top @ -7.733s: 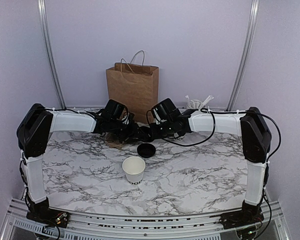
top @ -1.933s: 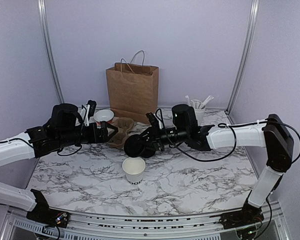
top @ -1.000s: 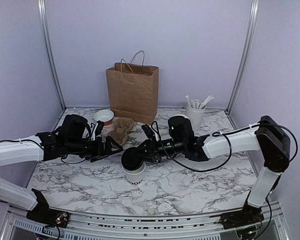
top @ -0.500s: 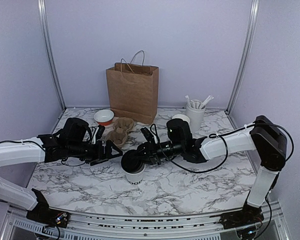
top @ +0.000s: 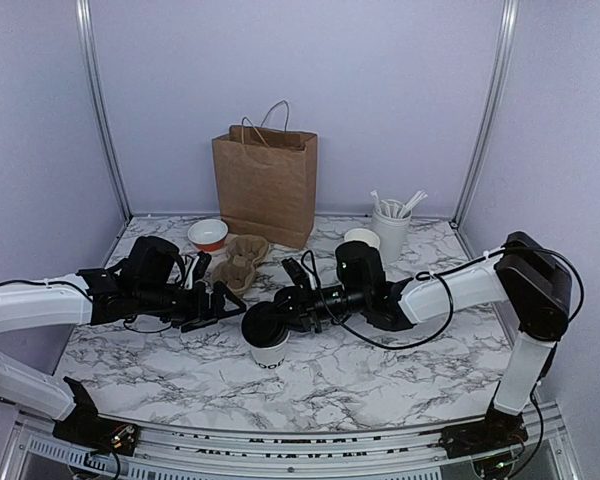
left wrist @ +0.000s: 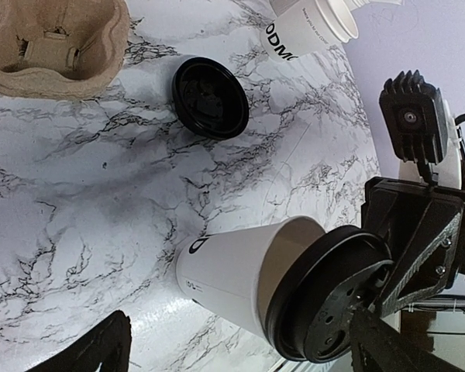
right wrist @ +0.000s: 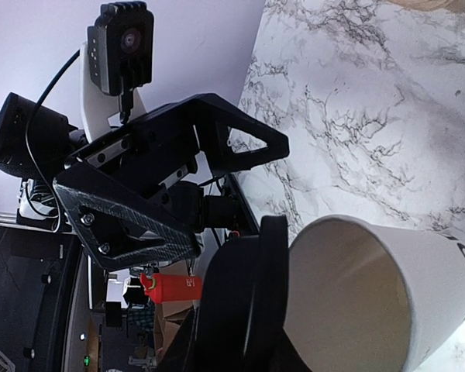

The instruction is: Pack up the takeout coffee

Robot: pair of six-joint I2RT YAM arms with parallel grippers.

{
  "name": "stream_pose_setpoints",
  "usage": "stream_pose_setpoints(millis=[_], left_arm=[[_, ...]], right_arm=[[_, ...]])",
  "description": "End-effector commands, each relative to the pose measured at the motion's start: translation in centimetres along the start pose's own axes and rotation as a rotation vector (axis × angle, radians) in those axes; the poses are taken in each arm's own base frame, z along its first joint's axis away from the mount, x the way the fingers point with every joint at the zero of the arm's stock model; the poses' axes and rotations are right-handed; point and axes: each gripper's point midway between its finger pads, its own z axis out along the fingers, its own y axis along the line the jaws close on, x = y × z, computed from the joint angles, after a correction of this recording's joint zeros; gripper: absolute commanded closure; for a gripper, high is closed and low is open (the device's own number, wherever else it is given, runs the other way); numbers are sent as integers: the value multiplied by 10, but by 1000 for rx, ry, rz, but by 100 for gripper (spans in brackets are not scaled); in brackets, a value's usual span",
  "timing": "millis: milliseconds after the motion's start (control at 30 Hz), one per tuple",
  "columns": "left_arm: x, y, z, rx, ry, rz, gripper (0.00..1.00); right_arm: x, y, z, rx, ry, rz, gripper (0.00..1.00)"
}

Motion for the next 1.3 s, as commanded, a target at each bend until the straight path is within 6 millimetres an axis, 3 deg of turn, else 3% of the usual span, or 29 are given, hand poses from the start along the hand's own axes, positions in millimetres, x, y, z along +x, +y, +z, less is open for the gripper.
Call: stream_pose_setpoints(millis=[0, 733, 1267], left_arm=[[6, 5, 4, -3, 27, -8, 1], [9, 8, 6, -4, 33, -16, 1], [10, 6, 5, 5, 31, -19, 1]], right_arm=[[-6, 14, -1, -46, -17, -23, 83], [-3, 5, 2, -30, -5, -10, 83], [-5, 15, 1, -48, -13, -21, 83]])
